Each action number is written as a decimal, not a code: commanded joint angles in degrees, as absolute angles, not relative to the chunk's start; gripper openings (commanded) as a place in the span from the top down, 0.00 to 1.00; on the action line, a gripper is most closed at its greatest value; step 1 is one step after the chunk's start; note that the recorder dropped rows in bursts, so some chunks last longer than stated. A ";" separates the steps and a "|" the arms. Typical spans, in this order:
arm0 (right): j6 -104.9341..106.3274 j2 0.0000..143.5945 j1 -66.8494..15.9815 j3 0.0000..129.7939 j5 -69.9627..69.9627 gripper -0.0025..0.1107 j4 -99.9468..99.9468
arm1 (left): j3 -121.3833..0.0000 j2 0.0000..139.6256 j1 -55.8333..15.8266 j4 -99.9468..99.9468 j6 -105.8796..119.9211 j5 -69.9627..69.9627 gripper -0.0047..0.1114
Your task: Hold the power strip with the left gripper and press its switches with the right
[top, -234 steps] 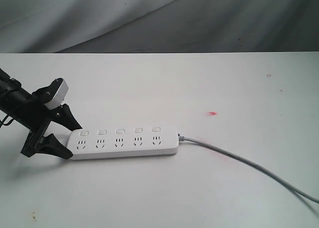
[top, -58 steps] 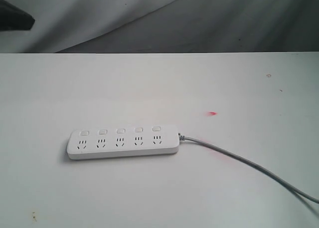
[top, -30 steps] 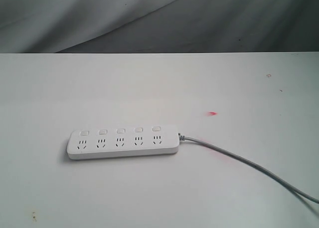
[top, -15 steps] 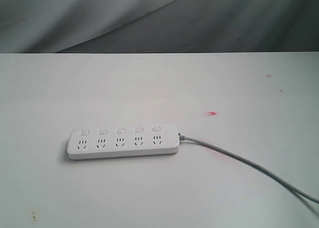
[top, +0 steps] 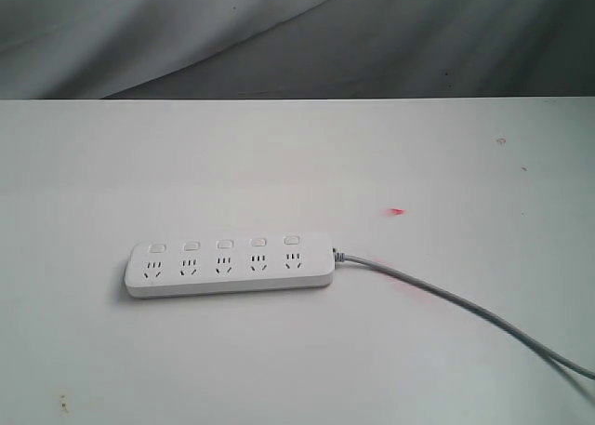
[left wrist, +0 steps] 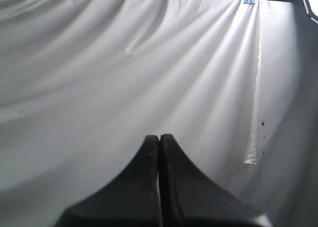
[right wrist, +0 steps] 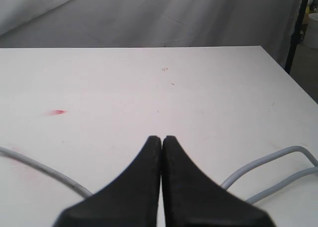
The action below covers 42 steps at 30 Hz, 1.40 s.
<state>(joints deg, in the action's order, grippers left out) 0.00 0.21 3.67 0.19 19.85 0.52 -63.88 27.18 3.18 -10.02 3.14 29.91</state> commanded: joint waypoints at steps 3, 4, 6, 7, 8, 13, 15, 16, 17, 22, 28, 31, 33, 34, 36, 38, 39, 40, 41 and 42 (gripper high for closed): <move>0.00 0.00 4.04 0.00 19.31 0.98 0.70 | -57.76 22.59 2.70 -6.56 -4.33 33.20 0.96; 0.00 0.00 4.04 0.00 19.31 0.98 0.70 | -56.65 22.11 2.70 -6.09 -4.20 32.86 0.96; 0.00 0.00 4.04 0.00 19.31 0.98 0.70 | -54.23 21.32 2.70 -4.86 -2.53 31.08 0.96; 0.00 0.00 4.04 0.00 19.31 0.98 0.70 | -52.79 20.82 2.70 -4.76 -0.54 29.69 0.96; 0.00 0.00 4.04 0.00 19.31 0.98 0.70 | -51.17 20.59 2.70 -4.73 1.34 28.11 0.96; 0.00 0.00 4.04 0.00 19.31 0.98 0.70 | -42.87 18.99 1.20 -3.61 3.50 22.42 0.96; 0.00 0.00 4.04 0.00 19.31 0.98 0.70 | -39.41 18.23 -0.34 -2.76 3.50 20.67 0.96; 0.00 0.00 4.04 0.00 19.31 0.98 0.70 | -37.41 17.82 -1.25 -2.15 3.50 20.12 0.96; 0.00 0.00 4.04 0.00 19.31 0.98 0.70 | -35.42 17.13 -2.07 -2.15 3.50 19.67 0.96; 0.00 0.00 4.04 0.00 19.31 0.98 0.70 | -25.79 12.53 -3.98 -2.32 3.40 17.61 0.96; 0.00 0.00 4.04 0.00 19.31 0.98 0.70 | -16.64 5.63 -3.98 -2.15 3.40 15.00 0.96; 0.00 0.00 4.04 0.00 19.31 0.98 0.70 | -13.81 2.91 -3.98 -0.85 3.40 14.59 0.96; 0.00 0.00 4.04 0.00 19.31 0.98 0.70 | -11.98 1.07 -3.98 -0.85 3.40 14.47 0.96; 0.00 0.00 4.04 0.00 19.31 0.98 0.70 | -10.85 0.09 -3.98 -0.85 3.40 14.47 0.96; 0.00 0.00 4.04 0.00 19.31 0.98 0.70 | -8.52 0.00 -3.98 -0.85 3.40 14.47 0.96; 0.00 0.00 4.04 0.00 19.31 0.98 0.70 | -6.65 0.00 -3.98 -0.44 3.40 15.14 0.96; 0.00 0.00 4.04 0.00 19.31 0.98 0.70 | -5.85 0.00 -3.98 -0.44 3.40 15.46 0.96; 0.00 0.00 4.04 0.00 19.31 0.98 0.70 | -5.21 0.00 -3.98 -0.44 3.40 15.36 0.96; 0.00 0.00 4.04 0.00 19.31 0.98 0.70 | -4.42 0.00 -3.98 -0.44 3.40 15.36 0.96; 0.00 0.00 4.04 0.00 19.31 0.98 0.70 | -3.61 0.00 -3.98 -0.44 3.40 15.25 0.96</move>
<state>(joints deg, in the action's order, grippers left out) 0.00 0.21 3.67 0.19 19.81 0.52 -5.40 0.26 -3.63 -0.70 3.18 15.23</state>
